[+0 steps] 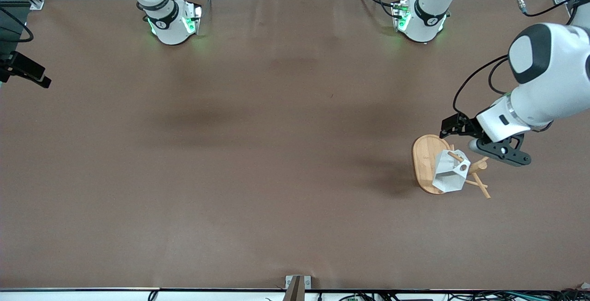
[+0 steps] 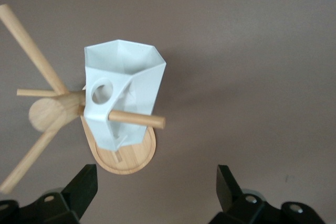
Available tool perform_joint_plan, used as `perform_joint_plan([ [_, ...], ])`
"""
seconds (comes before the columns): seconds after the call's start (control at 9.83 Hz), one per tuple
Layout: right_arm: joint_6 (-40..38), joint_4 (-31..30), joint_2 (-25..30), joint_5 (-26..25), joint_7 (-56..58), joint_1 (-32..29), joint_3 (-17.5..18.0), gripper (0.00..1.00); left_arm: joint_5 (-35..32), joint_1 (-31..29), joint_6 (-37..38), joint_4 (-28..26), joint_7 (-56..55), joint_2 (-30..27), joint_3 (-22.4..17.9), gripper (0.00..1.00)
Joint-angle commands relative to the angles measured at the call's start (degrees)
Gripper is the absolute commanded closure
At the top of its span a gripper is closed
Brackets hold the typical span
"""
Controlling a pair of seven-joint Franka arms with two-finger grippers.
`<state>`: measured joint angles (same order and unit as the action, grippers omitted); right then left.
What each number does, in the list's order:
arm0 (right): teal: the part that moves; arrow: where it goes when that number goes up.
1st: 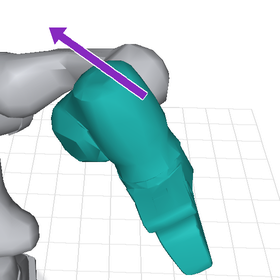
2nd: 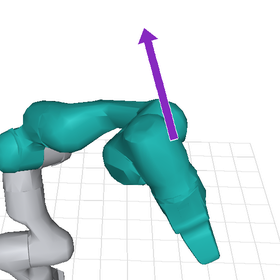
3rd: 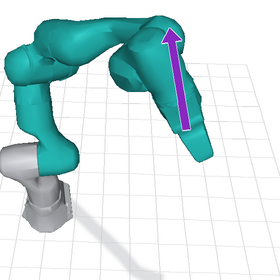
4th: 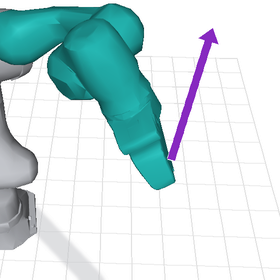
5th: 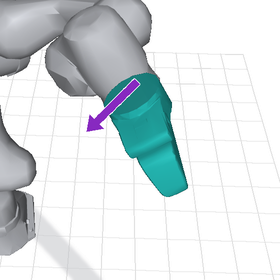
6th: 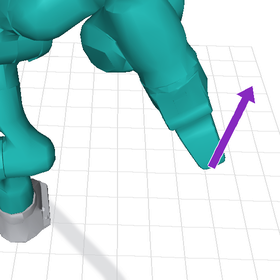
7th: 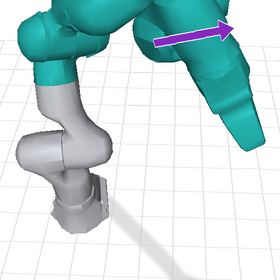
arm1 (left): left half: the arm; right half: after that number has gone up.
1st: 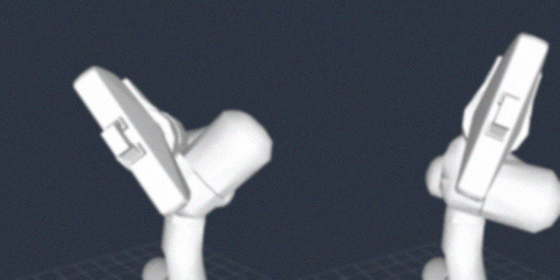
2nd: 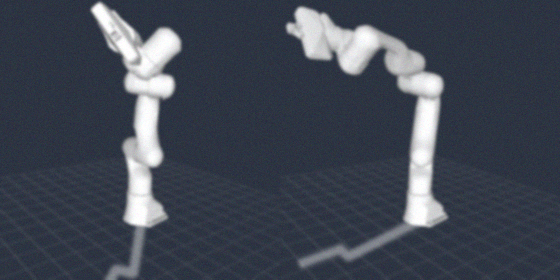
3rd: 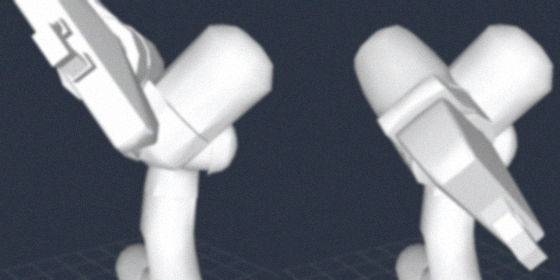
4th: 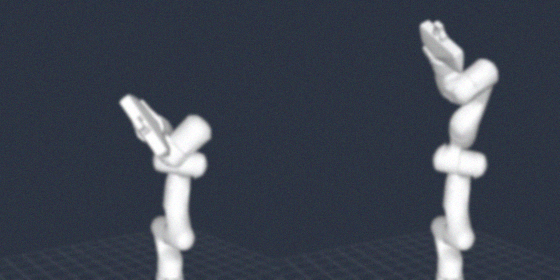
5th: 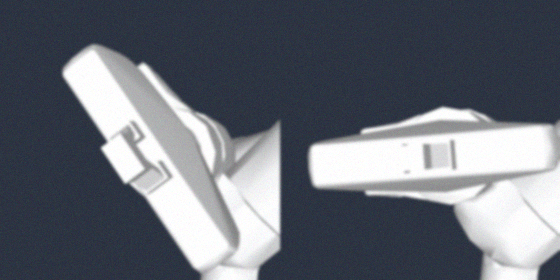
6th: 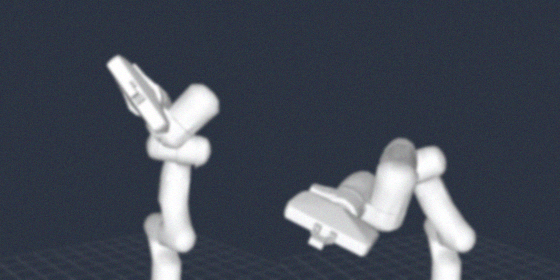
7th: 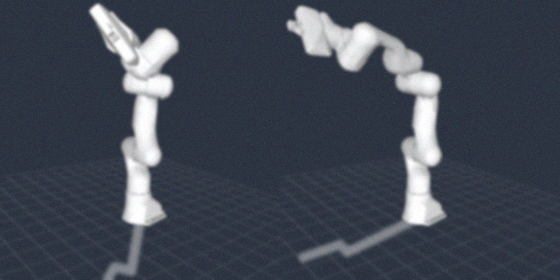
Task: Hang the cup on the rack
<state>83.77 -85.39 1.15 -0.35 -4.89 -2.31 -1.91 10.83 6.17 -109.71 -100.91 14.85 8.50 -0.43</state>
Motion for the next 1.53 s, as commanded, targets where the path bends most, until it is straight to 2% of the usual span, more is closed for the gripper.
perform_joint_plan([
  [0.0, -0.27, -0.13, 0.16, 0.97, -0.48, -1.20, 0.59, 0.00, -1.15, -0.28, 7.02, 0.62, -4.19, -3.38, -0.19, 0.00],
  [0.2, -0.36, -0.13, 0.25, 0.97, -0.56, -1.20, 0.59, 0.00, -6.14, -2.21, 10.38, 1.68, -4.66, -7.51, 0.95, 0.00],
  [0.41, -0.27, -0.13, 0.16, 0.97, -0.48, -1.20, 0.59, 0.00, -10.29, -3.78, 13.28, 4.74, 0.24, -9.02, 0.61, 0.00],
  [0.51, -0.27, -0.13, 0.25, 0.97, -0.48, -1.20, 0.59, 0.00, -9.78, -4.23, 14.60, 7.63, 4.01, -9.03, 0.69, 0.00],
  [0.71, -0.27, -0.13, 0.25, 0.97, -0.48, -1.20, 0.59, 0.00, -9.86, -4.23, 19.61, 10.47, -0.74, -9.72, 1.22, 0.00],
  [0.81, -0.27, -0.13, 0.16, 0.97, -0.48, -1.20, 0.59, 0.00, -9.86, -4.67, 20.84, 10.04, -4.53, -10.60, 2.09, 0.00],
  [1.02, -0.27, -0.13, 0.25, 0.97, -0.48, -1.20, 0.59, 0.00, -9.95, -8.87, 22.26, 9.86, -8.93, -11.57, 6.74, 0.00],
  [1.42, -0.18, -0.13, 0.16, 0.97, -0.12, -1.38, 0.50, 0.00, -10.39, -10.04, 22.00, 7.13, -12.20, -13.60, 9.13, 0.00],
])
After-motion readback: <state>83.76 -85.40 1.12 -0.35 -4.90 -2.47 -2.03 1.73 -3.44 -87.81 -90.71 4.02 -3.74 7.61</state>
